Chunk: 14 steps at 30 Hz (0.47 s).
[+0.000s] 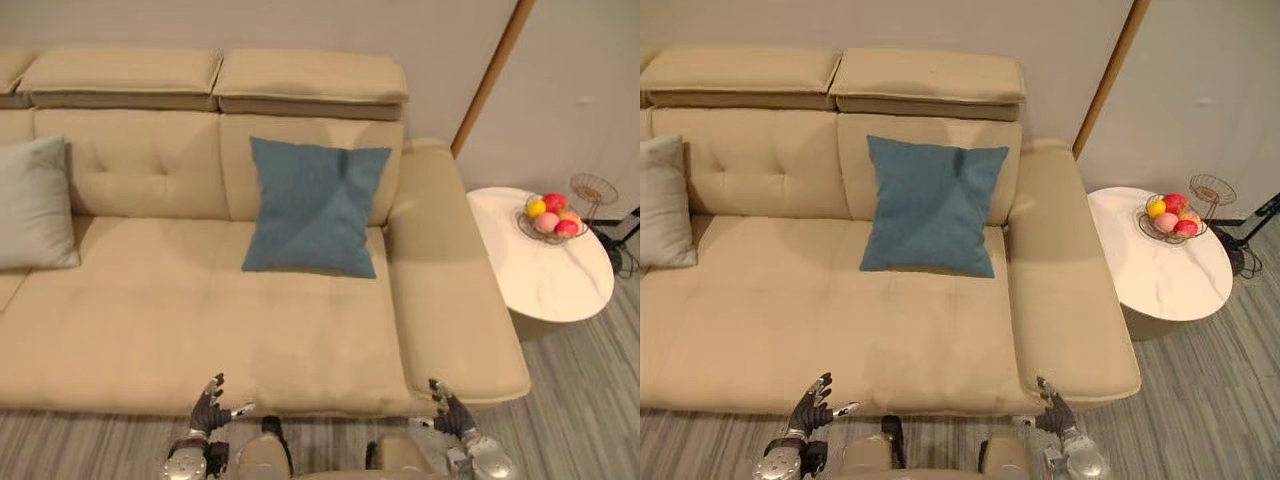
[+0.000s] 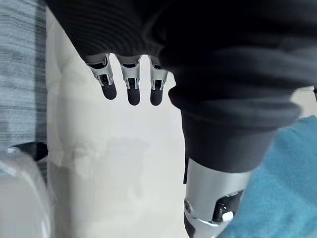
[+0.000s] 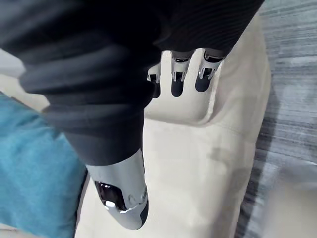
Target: Pick up cushions and gather them together orderly.
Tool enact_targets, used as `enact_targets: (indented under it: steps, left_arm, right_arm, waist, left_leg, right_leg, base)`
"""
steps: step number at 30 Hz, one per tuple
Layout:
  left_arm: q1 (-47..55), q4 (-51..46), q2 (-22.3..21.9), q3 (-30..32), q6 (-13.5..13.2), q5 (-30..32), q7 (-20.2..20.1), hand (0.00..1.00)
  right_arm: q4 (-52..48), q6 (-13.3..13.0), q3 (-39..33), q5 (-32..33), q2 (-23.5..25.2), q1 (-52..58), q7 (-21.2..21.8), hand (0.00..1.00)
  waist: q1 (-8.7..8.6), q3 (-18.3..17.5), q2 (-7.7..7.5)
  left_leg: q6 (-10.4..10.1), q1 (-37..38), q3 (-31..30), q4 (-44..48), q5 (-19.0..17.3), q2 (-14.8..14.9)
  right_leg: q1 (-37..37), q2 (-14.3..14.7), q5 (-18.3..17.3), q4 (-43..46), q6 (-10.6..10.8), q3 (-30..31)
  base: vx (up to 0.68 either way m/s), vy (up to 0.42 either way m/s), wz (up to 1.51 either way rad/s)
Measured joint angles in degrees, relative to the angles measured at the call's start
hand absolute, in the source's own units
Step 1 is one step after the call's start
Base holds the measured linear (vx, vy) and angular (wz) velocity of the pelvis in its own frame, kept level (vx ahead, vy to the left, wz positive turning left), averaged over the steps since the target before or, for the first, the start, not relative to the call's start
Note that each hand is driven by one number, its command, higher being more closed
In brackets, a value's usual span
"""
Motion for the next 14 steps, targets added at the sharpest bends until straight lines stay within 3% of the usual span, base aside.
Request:
enact_targets:
  steps: [1, 2, 3, 5, 7, 9, 11, 12, 14]
  left_arm:
    - [0.0, 0.1, -0.6, -0.2, -0.1, -0.3, 0.0, 0.00]
    - [-0.3, 0.8, -1.8, -0.4, 0.7, -0.3, -0.1, 0.00]
    - [-0.1, 0.7, -2.0, -0.5, 0.7, -0.7, -0.1, 0.00]
    - [0.4, 0.7, -1.8, -0.6, 0.7, -1.5, 0.1, 0.00]
    - [0.3, 0.7, -1.8, -0.6, 0.7, -1.5, 0.0, 0.00]
    - [0.8, 0.9, -1.7, 0.0, 0.7, -1.5, 0.0, 0.00]
    - [0.8, 1.1, -1.4, 0.5, 0.7, -1.5, -0.1, 0.00]
    - [0.7, 1.2, -1.3, 0.6, 0.7, -1.7, 0.0, 0.00]
    - [0.5, 1.2, -1.0, 0.6, 0.7, -1.9, 0.0, 0.00]
  right_arm:
    - [-0.2, -0.2, -0.3, 0.5, -0.1, -0.8, -0.3, 0.00]
    - [0.3, 0.0, -0.6, 1.0, -0.7, -2.0, -0.4, 0.00]
    - [0.4, 0.2, -0.8, 1.4, -0.8, -1.7, -0.7, 0.00]
    - [0.4, 0.3, -1.3, 1.5, -0.8, -0.8, -1.4, 0.00]
    - [0.4, 0.3, -3.2, 1.6, -0.9, -0.8, -1.7, 0.00]
    - [0.4, 0.3, -4.3, 1.6, -1.0, -0.6, -1.7, 0.00]
    - [0.5, 0.4, -4.4, 1.1, -1.0, -0.5, -1.7, 0.00]
    - [0.8, 0.6, -4.6, 0.8, -1.0, -0.5, -1.6, 0.00]
    - [1.0, 1.2, -5.3, 0.0, -1.0, -0.5, -1.6, 0.00]
  waist:
    - [0.44, 0.5, 0.43]
    - [-0.44, 2.0, 2.81]
    - [-0.88, 2.1, 3.38]
    - [-1.63, 2.3, 3.11]
    - [-1.70, 2.1, 3.26]
    - [-1.69, 2.2, 3.15]
    - [-1.69, 1.9, 3.85]
    - [-1.75, 1.7, 4.25]
    - [-1.83, 1.1, 3.62]
  left_leg:
    - [-0.4, -0.8, 0.0, -0.7, 0.8, 0.4]
    - [-0.8, -0.8, -1.3, -2.2, 1.6, 1.6]
    - [-1.0, -0.2, -1.6, -4.3, 1.6, 1.8]
    - [-3.2, 0.6, -1.7, -6.5, 0.1, 1.8]
    - [-2.0, -1.0, -1.6, 0.9, -0.6, 1.5]
    - [1.1, 0.6, -1.6, 10.2, -5.4, 0.0]
    - [0.0, 3.6, -1.7, 7.6, -8.2, -0.4]
    - [-0.1, 4.8, -1.5, 5.0, -8.2, -1.0]
    - [0.0, 7.5, -0.6, -0.2, -7.3, -2.5]
  right_leg:
    - [0.7, 1.0, -0.8, -3.7, -2.9, -0.1]
    - [1.4, 2.4, 1.1, -5.3, -3.6, -1.4]
    - [1.1, 2.8, 1.9, -5.4, -4.2, -2.1]
    - [1.1, 2.8, 3.1, -7.0, -5.4, -3.0]
    - [0.3, 1.8, 4.9, -8.6, -6.7, -2.7]
    - [0.4, 0.9, 6.8, -10.7, -6.0, -1.4]
    - [0.1, 1.0, 8.1, -12.1, -4.7, -0.7]
    - [0.3, 1.0, 9.0, -13.4, -3.6, -0.4]
    - [2.2, 0.5, 11.7, -17.9, -2.1, -0.1]
  base:
    - [-0.30, -0.157, -0.25]
    - [-0.39, -0.137, 0.09]
    - [-0.33, -0.078, 0.30]
    - [-0.29, -0.051, 0.18]
    - [-0.18, 0.018, -0.06]
    - [-0.10, 0.088, -0.23]
    - [-0.03, 0.122, -0.20]
    - [-0.05, 0.171, -0.17]
    - [-0.04, 0.132, -0.10]
